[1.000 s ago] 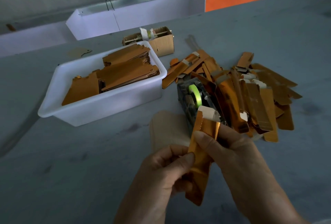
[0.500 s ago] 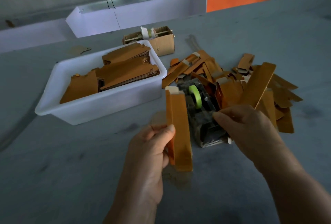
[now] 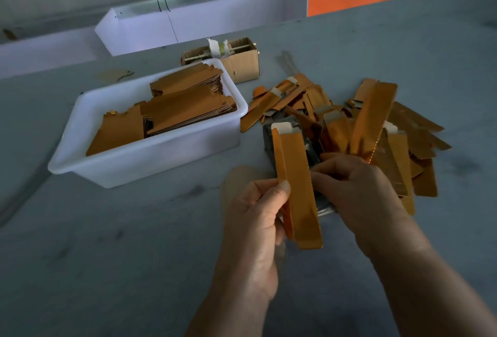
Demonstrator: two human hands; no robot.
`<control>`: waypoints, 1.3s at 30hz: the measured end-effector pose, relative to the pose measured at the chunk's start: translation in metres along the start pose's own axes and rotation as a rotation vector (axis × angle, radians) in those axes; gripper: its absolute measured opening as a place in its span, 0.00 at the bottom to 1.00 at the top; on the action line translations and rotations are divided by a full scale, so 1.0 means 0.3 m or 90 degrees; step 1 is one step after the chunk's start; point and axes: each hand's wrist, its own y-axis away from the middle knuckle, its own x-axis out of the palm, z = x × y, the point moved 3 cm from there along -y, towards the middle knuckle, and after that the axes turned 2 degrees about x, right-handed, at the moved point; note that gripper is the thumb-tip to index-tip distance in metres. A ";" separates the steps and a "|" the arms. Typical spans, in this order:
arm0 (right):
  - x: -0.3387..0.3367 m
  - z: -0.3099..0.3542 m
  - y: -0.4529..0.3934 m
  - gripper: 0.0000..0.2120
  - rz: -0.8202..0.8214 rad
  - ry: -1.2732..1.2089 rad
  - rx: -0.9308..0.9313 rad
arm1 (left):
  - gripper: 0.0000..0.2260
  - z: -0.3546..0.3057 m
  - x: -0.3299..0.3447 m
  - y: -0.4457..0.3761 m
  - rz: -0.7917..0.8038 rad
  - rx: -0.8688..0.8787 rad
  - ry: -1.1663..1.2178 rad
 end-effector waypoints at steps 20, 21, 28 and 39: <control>-0.014 -0.046 0.088 0.03 -0.133 0.133 -0.066 | 0.06 -0.009 0.012 -0.001 0.035 0.069 -0.055; -0.013 -0.048 0.090 0.03 -0.137 0.135 -0.071 | 0.06 -0.011 0.014 -0.002 0.040 0.078 -0.082; -0.006 -0.039 0.096 0.04 -0.145 0.169 -0.109 | 0.04 -0.022 0.023 -0.019 0.039 0.131 -0.284; -0.032 0.003 0.120 0.02 -0.134 0.368 -0.205 | 0.09 -0.053 0.055 0.004 0.036 0.215 -0.452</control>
